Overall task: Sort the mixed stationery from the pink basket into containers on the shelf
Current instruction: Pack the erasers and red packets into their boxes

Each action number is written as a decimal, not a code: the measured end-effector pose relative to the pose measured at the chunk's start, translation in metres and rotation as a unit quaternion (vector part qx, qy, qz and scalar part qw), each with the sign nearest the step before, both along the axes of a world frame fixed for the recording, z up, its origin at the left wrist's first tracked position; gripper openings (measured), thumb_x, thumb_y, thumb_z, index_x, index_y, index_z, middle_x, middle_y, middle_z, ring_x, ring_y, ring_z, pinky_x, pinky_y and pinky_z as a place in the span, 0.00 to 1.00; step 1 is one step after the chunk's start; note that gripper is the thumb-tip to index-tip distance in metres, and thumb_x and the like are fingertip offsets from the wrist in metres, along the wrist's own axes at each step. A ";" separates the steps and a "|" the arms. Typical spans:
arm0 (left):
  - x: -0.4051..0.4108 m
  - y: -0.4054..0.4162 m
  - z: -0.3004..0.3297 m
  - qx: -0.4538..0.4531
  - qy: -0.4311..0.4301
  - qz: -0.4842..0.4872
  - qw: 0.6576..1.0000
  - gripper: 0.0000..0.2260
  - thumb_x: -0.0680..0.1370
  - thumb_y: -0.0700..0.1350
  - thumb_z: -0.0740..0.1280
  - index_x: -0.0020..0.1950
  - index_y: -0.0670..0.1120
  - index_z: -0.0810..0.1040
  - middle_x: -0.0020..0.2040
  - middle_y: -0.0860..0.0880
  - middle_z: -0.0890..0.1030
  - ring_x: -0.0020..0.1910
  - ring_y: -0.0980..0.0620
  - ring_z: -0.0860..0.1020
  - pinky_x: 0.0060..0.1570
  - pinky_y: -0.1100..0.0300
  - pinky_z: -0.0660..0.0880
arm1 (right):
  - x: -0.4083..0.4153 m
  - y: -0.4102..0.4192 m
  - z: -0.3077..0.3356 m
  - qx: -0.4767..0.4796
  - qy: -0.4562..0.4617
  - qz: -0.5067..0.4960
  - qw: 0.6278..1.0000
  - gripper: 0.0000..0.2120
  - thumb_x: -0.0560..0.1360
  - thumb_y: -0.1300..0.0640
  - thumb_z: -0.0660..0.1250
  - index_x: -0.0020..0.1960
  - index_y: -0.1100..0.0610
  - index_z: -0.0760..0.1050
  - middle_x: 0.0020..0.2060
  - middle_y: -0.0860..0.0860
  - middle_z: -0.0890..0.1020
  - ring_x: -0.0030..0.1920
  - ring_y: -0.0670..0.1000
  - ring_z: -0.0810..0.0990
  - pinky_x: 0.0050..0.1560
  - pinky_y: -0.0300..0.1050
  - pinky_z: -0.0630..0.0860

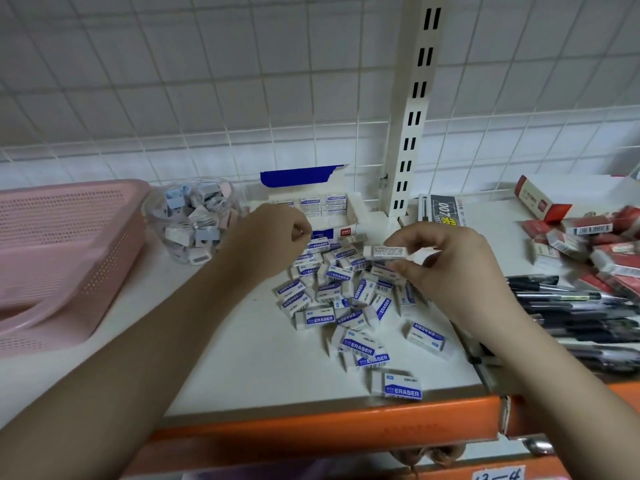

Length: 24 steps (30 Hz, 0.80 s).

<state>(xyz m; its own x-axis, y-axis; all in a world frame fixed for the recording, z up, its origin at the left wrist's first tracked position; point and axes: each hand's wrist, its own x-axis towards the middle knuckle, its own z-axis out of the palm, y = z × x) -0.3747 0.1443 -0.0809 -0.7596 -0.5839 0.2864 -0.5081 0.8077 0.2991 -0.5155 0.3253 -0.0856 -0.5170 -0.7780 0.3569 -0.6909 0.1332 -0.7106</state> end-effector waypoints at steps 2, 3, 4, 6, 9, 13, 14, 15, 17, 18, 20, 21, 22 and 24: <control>0.012 0.013 -0.003 0.038 -0.030 0.016 0.999 0.09 0.76 0.46 0.68 0.55 0.46 0.82 0.49 0.49 0.84 0.45 0.54 0.80 0.51 0.53 0.78 | 0.000 -0.002 0.000 -0.004 0.000 0.005 1.000 0.12 0.68 0.63 0.75 0.40 0.46 0.78 0.33 0.42 0.76 0.30 0.34 0.74 0.34 0.27 0.68; 0.019 0.018 -0.005 0.058 -0.051 0.031 0.997 0.11 0.76 0.48 0.69 0.57 0.47 0.81 0.50 0.49 0.83 0.46 0.53 0.80 0.52 0.54 0.78 | 0.000 -0.004 0.000 -0.005 0.001 0.009 1.000 0.12 0.68 0.63 0.75 0.39 0.46 0.78 0.33 0.42 0.76 0.30 0.34 0.73 0.33 0.27 0.67; 0.024 0.022 -0.008 0.076 -0.068 0.045 0.994 0.14 0.75 0.50 0.70 0.59 0.48 0.80 0.52 0.49 0.82 0.47 0.53 0.80 0.52 0.57 0.76 | 0.000 -0.006 0.001 -0.007 0.001 0.013 1.000 0.12 0.68 0.62 0.75 0.39 0.46 0.78 0.33 0.42 0.75 0.29 0.34 0.73 0.32 0.27 0.67; 0.033 0.029 -0.015 0.115 -0.079 0.066 0.988 0.16 0.75 0.51 0.70 0.60 0.48 0.79 0.54 0.49 0.81 0.46 0.54 0.77 0.49 0.61 0.72 | -0.001 -0.012 0.002 -0.004 0.003 0.020 1.000 0.09 0.68 0.58 0.75 0.39 0.46 0.78 0.32 0.43 0.74 0.27 0.37 0.72 0.30 0.28 0.66; 0.038 0.036 -0.025 0.157 -0.038 0.075 0.984 0.16 0.75 0.48 0.70 0.62 0.48 0.78 0.54 0.48 0.81 0.44 0.54 0.75 0.49 0.61 0.72 | -0.003 -0.031 0.007 0.004 0.020 0.039 0.999 0.05 0.68 0.54 0.75 0.42 0.48 0.80 0.34 0.44 0.79 0.31 0.38 0.74 0.32 0.28 0.68; 0.045 0.046 -0.030 0.187 -0.009 0.082 0.979 0.14 0.78 0.45 0.67 0.63 0.50 0.78 0.58 0.50 0.80 0.50 0.54 0.77 0.48 0.66 0.68 | -0.004 -0.071 0.009 0.013 0.020 0.077 0.997 0.06 0.70 0.56 0.74 0.46 0.53 0.81 0.39 0.48 0.83 0.39 0.41 0.81 0.41 0.29 0.75; 0.047 0.048 -0.031 0.187 -0.010 0.078 0.979 0.14 0.78 0.45 0.65 0.64 0.50 0.77 0.59 0.50 0.79 0.54 0.54 0.77 0.52 0.65 0.69 | -0.005 -0.082 0.008 0.017 0.015 0.084 0.996 0.06 0.71 0.57 0.74 0.47 0.54 0.82 0.40 0.49 0.84 0.41 0.44 0.82 0.44 0.33 0.77; 0.050 0.050 -0.032 0.184 -0.012 0.073 0.980 0.14 0.79 0.46 0.65 0.65 0.50 0.77 0.60 0.50 0.78 0.57 0.53 0.76 0.56 0.63 0.69 | -0.005 -0.093 0.007 0.023 0.017 0.091 0.995 0.05 0.71 0.58 0.73 0.47 0.55 0.82 0.41 0.49 0.84 0.42 0.45 0.82 0.46 0.36 0.78; 0.054 0.053 -0.033 0.184 -0.019 0.062 0.981 0.15 0.79 0.48 0.64 0.66 0.51 0.75 0.60 0.50 0.77 0.58 0.53 0.75 0.60 0.60 0.69 | -0.004 -0.116 0.004 0.036 0.041 0.105 0.993 0.04 0.72 0.60 0.72 0.47 0.57 0.81 0.38 0.45 0.82 0.39 0.44 0.80 0.44 0.32 0.76; 0.055 0.054 -0.032 0.196 -0.018 0.060 0.979 0.16 0.78 0.50 0.65 0.66 0.50 0.75 0.59 0.50 0.77 0.57 0.53 0.75 0.61 0.59 0.69 | -0.003 -0.127 0.002 0.044 0.056 0.113 0.991 0.04 0.72 0.61 0.71 0.47 0.57 0.81 0.38 0.45 0.81 0.38 0.43 0.78 0.41 0.28 0.74; 0.057 0.056 -0.031 0.233 0.000 0.061 0.971 0.18 0.75 0.51 0.69 0.64 0.50 0.77 0.56 0.49 0.77 0.55 0.52 0.77 0.60 0.55 0.72 | -0.001 -0.147 -0.002 0.054 0.088 0.128 0.986 0.05 0.72 0.62 0.71 0.48 0.59 0.82 0.40 0.47 0.81 0.37 0.43 0.75 0.39 0.30 0.71; 0.057 0.057 -0.030 0.240 0.009 0.064 0.969 0.18 0.74 0.51 0.71 0.63 0.49 0.79 0.55 0.49 0.78 0.53 0.52 0.78 0.59 0.53 0.73 | -0.001 -0.155 -0.005 0.060 0.103 0.135 0.984 0.06 0.71 0.62 0.72 0.48 0.59 0.82 0.41 0.49 0.81 0.36 0.43 0.74 0.40 0.32 0.70; 0.057 0.058 -0.028 0.240 0.013 0.067 0.968 0.16 0.73 0.50 0.71 0.60 0.49 0.80 0.54 0.48 0.79 0.52 0.51 0.78 0.57 0.52 0.74 | -0.001 -0.162 -0.008 0.067 0.113 0.138 0.982 0.07 0.71 0.62 0.72 0.48 0.58 0.83 0.42 0.49 0.81 0.36 0.43 0.73 0.41 0.35 0.70; 0.058 0.058 -0.027 0.235 0.015 0.070 0.969 0.15 0.74 0.48 0.71 0.60 0.49 0.80 0.55 0.48 0.80 0.50 0.53 0.78 0.53 0.58 0.74 | 0.000 -0.172 -0.013 0.078 0.112 0.131 0.982 0.08 0.71 0.63 0.72 0.50 0.57 0.83 0.44 0.50 0.82 0.38 0.44 0.73 0.42 0.37 0.70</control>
